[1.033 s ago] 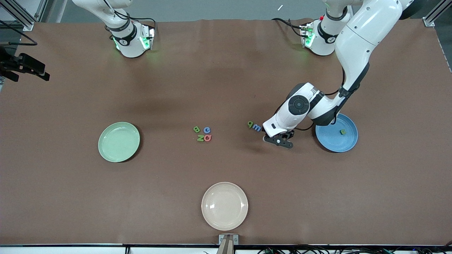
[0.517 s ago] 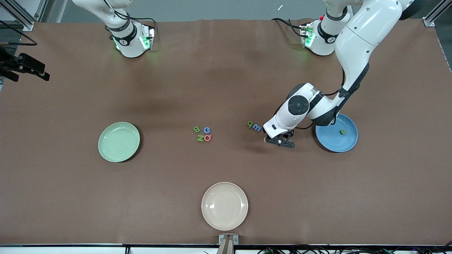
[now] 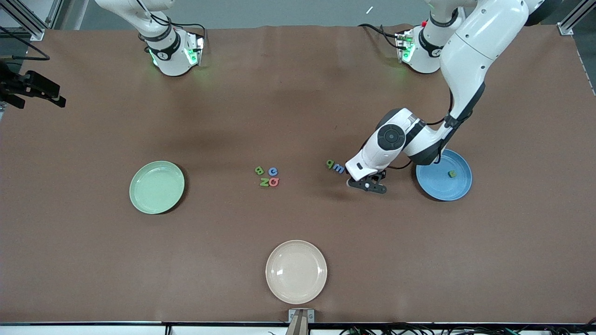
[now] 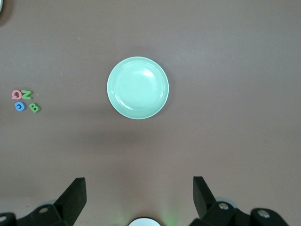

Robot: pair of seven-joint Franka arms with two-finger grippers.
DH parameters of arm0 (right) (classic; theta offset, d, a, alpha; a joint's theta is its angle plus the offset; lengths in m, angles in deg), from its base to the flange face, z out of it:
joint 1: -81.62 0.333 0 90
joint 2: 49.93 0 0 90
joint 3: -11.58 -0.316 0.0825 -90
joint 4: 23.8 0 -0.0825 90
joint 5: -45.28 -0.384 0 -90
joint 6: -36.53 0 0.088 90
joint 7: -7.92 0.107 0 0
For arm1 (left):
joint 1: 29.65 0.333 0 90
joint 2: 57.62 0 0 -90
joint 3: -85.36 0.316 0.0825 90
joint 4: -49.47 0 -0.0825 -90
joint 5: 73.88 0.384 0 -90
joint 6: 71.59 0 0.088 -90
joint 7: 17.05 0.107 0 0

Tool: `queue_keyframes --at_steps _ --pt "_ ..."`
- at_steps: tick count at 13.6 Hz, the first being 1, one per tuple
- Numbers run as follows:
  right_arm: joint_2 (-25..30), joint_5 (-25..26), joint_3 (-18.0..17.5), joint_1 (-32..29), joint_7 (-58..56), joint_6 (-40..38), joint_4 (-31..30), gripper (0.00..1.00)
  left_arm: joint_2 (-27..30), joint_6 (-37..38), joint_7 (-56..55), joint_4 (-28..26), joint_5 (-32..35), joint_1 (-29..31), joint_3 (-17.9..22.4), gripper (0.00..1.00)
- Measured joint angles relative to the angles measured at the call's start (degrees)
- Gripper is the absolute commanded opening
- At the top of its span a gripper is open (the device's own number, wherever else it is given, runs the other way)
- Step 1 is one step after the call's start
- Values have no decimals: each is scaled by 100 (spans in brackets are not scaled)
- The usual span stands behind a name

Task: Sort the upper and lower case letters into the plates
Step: 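Grasp the blue x letter with the left gripper, then carry the blue x to the blue plate with the left gripper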

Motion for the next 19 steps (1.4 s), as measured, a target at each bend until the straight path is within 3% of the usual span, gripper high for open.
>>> queue_keyframes --at_steps 2,7,12,19 --pt "0 0 -9 0 0 24 0 100 21 140 -18 -6 0 -14 -8 42" --pt "0 6 24 -12 0 46 0 100 49 184 -227 -18 1 -21 -44 19" --pt "-2 8 56 -37 0 -13 -101 100 186 644 -364 -23 1 -4 -44 16" --pt "-1 9 64 -120 -5 -30 -113 100 1166 1460 -106 -225 1 455 -40 15"
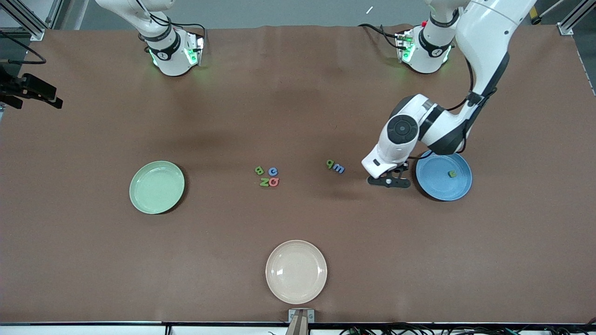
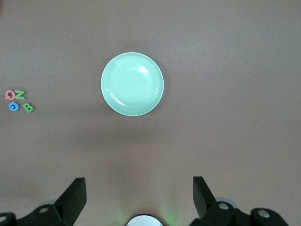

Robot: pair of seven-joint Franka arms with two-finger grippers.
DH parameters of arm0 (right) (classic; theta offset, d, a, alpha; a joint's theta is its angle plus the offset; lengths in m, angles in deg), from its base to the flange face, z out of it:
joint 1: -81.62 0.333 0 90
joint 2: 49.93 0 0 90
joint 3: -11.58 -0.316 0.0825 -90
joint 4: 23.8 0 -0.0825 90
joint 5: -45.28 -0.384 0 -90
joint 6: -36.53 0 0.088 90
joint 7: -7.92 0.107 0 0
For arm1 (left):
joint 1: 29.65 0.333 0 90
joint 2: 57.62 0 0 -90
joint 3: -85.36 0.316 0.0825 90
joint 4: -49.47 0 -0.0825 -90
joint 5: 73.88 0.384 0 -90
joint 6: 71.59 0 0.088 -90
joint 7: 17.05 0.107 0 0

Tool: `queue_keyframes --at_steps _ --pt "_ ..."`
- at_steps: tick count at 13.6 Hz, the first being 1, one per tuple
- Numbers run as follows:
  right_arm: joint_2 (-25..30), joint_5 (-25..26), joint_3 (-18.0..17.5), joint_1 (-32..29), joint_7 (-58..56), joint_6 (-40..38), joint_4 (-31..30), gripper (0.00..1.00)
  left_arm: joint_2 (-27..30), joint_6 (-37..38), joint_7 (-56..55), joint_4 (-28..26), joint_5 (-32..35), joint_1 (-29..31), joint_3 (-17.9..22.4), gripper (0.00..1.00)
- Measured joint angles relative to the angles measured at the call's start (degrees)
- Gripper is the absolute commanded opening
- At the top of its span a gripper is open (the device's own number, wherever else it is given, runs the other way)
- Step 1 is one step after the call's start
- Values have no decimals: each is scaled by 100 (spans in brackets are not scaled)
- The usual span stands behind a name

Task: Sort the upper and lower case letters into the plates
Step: 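Carry the blue x to the blue plate with the left gripper, then release the blue x into the blue plate with the left gripper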

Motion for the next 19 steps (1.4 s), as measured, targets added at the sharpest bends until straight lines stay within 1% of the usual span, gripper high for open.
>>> queue_keyframes --at_steps 4,8,14,19 --pt "0 0 -16 0 -5 39 3 100 368 -1 809 -489 2 729 8 15" --pt "0 0 -40 2 -6 81 10 100 568 -32 1440 -851 3 1246 11 15" --pt "0 0 -38 0 -6 83 11 100 631 -615 2345 -1370 22 2019 18 15" --pt "0 0 -39 0 -7 83 11 100 622 -859 2463 -1643 692 2501 21 15"
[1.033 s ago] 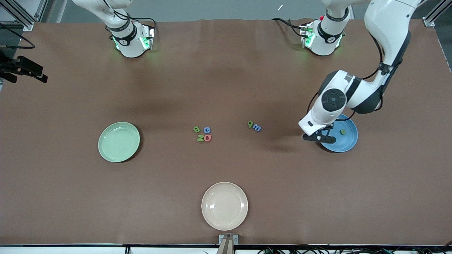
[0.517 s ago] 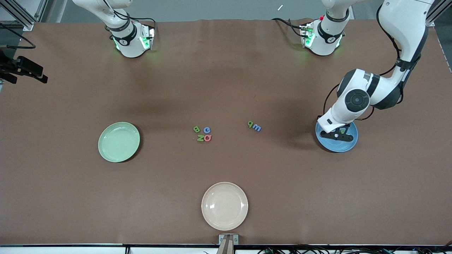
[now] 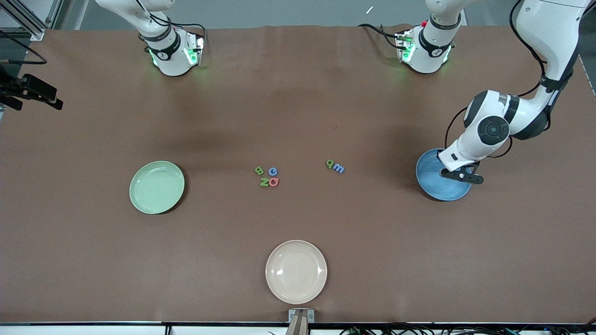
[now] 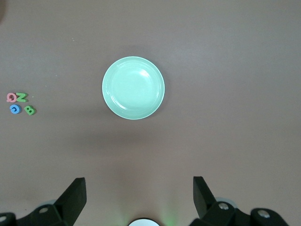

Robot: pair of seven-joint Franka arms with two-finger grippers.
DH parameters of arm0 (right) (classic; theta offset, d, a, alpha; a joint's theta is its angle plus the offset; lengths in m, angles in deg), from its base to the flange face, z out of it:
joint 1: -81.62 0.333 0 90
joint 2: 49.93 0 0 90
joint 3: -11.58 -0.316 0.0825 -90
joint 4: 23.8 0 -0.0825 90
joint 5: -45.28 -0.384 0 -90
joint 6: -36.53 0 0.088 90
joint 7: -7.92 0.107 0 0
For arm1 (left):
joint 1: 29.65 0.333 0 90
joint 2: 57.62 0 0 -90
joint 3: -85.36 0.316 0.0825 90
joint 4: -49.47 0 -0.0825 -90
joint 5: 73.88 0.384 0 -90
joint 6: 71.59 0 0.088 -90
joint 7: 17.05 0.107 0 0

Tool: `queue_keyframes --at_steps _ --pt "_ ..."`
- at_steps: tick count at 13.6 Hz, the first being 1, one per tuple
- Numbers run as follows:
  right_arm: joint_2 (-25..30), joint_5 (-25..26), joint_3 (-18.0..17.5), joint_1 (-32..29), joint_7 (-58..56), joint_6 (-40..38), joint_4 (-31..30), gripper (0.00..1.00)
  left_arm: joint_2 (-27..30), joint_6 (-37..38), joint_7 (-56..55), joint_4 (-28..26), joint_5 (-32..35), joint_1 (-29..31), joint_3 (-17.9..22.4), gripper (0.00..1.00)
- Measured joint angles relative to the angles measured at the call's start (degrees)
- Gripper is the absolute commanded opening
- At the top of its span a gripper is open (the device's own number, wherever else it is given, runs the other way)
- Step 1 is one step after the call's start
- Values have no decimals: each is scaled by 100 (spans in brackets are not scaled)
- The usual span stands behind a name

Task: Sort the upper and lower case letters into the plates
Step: 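Release the blue x into the blue plate with the left gripper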

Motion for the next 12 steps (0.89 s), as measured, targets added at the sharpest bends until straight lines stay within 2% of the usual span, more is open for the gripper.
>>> queue_keyframes --at_steps 5,7,8,9,11,12 --pt "0 0 7 -1 0 1 0 100 -171 -377 0 -107 175 142 0 16" --pt "0 0 11 -3 0 0 0 100 -192 -408 0 -107 175 142 -1 21" --pt "0 0 11 -3 0 0 0 100 -197 -424 0 -107 175 142 -1 27" --pt "0 0 12 -3 0 0 0 100 -199 -439 0 -107 175 142 -1 39" --pt "0 0 16 -4 0 -1 0 100 -199 -462 0 -105 175 142 -2 90" --pt "0 0 16 -4 0 -2 0 100 -199 -474 0 -98 175 142 -4 99"
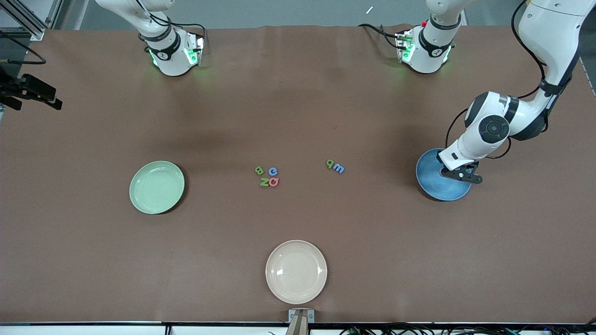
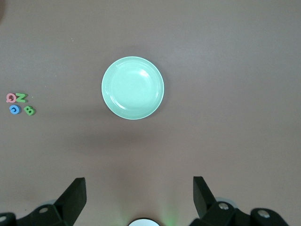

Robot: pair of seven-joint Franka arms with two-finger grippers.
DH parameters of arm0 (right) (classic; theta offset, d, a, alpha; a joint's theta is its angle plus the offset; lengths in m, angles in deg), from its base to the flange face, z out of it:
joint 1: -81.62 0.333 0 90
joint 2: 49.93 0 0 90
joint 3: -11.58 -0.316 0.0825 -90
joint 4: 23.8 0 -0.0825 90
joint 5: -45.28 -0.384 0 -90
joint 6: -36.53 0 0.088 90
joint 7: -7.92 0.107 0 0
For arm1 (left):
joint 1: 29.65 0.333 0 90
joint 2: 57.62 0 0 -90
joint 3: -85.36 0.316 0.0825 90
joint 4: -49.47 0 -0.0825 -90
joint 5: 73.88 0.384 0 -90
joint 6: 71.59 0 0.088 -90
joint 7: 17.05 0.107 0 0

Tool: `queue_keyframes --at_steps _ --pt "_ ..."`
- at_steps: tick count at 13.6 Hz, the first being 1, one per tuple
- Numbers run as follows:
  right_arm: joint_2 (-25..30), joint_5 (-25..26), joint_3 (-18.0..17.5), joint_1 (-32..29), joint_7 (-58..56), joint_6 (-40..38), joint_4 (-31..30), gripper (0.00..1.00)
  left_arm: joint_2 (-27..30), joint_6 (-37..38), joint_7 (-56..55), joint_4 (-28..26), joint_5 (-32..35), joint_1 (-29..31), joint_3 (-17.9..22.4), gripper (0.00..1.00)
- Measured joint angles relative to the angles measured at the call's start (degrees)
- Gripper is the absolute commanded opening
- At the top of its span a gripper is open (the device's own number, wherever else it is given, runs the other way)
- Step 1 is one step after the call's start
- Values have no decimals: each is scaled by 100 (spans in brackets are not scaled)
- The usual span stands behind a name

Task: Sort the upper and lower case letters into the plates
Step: 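Release the blue x into the blue plate with the left gripper, then move the left gripper to the blue m while the right gripper reaches letters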

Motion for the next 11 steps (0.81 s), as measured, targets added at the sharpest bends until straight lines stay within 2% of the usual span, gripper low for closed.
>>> queue_keyframes --at_steps 3,6,8,11 --pt "0 0 4 -6 1 3 38 100 1 -27 6 57 3 2 -54 99" --pt "-68 0 18 -56 1 26 93 100 13 -27 -1 157 3 4 -279 99" --pt "-352 -3 16 -59 1 273 93 100 49 20 -26 207 -18 8 -500 99" --pt "-1071 7 23 -101 1 731 111 100 120 448 -254 394 -356 13 -984 99"
